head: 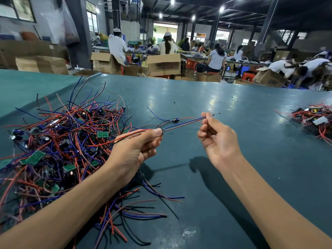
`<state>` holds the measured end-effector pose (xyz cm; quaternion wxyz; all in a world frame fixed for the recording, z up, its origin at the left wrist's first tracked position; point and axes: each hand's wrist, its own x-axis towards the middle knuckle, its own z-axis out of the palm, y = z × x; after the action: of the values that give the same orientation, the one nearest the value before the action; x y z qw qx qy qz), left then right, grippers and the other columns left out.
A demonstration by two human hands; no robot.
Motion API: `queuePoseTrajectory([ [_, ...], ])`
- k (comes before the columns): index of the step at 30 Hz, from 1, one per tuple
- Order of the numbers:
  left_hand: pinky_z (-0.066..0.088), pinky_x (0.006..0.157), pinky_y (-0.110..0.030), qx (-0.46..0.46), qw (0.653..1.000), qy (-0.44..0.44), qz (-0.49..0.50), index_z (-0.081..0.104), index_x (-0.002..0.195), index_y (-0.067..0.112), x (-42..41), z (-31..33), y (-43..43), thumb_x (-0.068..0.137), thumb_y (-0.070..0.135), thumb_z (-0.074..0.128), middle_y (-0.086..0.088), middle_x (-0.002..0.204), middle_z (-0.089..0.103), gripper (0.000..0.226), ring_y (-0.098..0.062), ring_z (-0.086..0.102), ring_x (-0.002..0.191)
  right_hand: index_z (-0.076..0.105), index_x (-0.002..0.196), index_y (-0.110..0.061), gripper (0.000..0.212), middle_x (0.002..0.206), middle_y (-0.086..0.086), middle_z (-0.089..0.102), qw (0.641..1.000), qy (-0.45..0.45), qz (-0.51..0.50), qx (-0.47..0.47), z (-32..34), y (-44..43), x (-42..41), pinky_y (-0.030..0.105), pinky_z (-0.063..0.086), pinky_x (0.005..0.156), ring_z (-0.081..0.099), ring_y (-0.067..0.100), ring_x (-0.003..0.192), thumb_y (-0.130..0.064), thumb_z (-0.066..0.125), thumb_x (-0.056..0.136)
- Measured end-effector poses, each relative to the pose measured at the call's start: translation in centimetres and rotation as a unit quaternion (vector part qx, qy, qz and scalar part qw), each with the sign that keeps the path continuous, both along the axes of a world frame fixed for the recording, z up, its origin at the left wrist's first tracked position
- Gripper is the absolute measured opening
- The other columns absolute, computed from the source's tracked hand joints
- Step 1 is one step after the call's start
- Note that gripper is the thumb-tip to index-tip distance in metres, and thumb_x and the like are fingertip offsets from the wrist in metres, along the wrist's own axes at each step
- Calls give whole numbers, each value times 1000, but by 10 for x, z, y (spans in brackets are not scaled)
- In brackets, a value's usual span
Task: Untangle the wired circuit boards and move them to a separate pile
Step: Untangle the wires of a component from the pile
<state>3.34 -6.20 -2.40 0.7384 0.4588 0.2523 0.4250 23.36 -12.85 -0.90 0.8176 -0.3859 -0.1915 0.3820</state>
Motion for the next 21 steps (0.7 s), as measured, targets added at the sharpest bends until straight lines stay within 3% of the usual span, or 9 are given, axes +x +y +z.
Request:
queuePoseTrajectory([
  [12,53,55,-19,-5,1000,2,-5,81,71,17,1,1,-2,55,28,85,-5,81,75,20,-7,67,64,73,91,-1,29,67,3,57,999,14,33,40,-3,0,4,24,40,47,49,13,56,-19,52,98],
  [16,52,56,-18,-3,1000,2,-10,81,73,17,0,1,-2,56,28,85,-4,82,75,21,-7,67,65,71,99,-1,24,63,2,53,1000,19,17,9,-5,0,6,23,38,45,46,12,51,-17,54,97],
  [19,52,56,-18,-2,1000,2,-1,81,76,18,0,1,-1,59,31,86,-1,82,74,22,-5,66,65,64,107,-4,25,54,-2,46,996,12,-43,-75,-6,-1,6,24,35,41,38,12,44,-26,63,96],
  [21,52,56,-18,1,1000,8,8,80,79,17,-1,0,-1,60,33,86,-1,82,73,25,-5,65,65,60,106,-6,32,53,-2,41,980,-78,-140,-119,-8,-2,3,26,34,42,33,14,43,-36,62,95],
])
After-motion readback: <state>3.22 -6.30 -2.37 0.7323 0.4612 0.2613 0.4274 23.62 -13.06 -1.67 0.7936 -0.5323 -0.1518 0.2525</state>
